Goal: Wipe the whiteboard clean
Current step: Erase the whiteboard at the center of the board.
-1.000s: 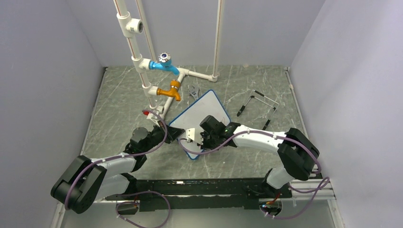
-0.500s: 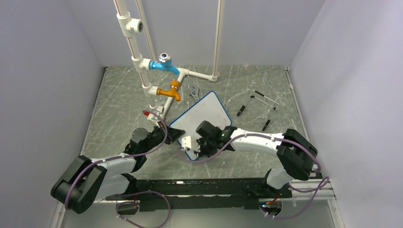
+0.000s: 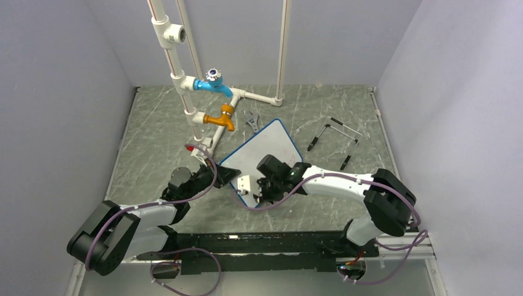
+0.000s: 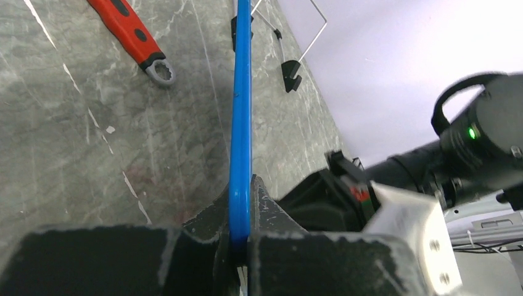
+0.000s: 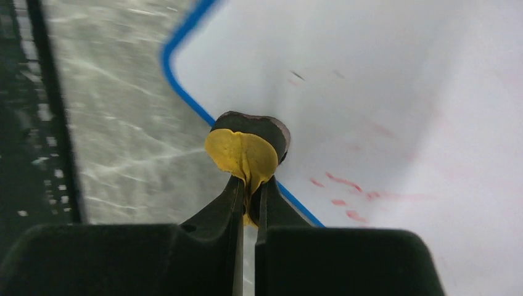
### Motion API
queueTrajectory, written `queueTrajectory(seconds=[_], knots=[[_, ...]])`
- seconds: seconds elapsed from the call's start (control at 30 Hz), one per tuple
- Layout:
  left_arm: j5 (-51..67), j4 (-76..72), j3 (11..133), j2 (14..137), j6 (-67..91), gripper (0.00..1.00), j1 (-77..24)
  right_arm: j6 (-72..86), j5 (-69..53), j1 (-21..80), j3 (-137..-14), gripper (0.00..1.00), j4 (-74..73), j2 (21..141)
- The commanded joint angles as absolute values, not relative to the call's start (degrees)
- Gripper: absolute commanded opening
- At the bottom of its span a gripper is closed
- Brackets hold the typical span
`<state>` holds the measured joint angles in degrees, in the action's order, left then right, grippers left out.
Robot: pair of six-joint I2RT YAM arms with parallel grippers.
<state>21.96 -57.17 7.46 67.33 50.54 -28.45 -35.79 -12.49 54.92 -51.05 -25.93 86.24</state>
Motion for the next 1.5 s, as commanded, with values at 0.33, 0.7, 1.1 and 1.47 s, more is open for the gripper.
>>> queueTrajectory(seconds=[0.33,0.7,1.1,1.47], knots=[[26.58,-68.84,9.1,65.89,53.95,0.0,-28.72,-29.9,-0.77,49.55,-50.65,0.0,-15.76,84.22],[27.47,-70.34,9.47,67.78,54.77,0.0,-28.47,-36.97,-11.2,56.64,-50.54,0.0,-23.26,85.81],[29.24,-67.99,9.96,67.42,53.39,0.0,-28.23,-28.77,-2.5,48.33,-51.22,0.0,-16.6,84.07],[31.09,-72.96,10.03,71.17,55.11,0.0,-28.21,-33.7,-12.23,52.08,-50.89,0.0,-21.75,84.06]])
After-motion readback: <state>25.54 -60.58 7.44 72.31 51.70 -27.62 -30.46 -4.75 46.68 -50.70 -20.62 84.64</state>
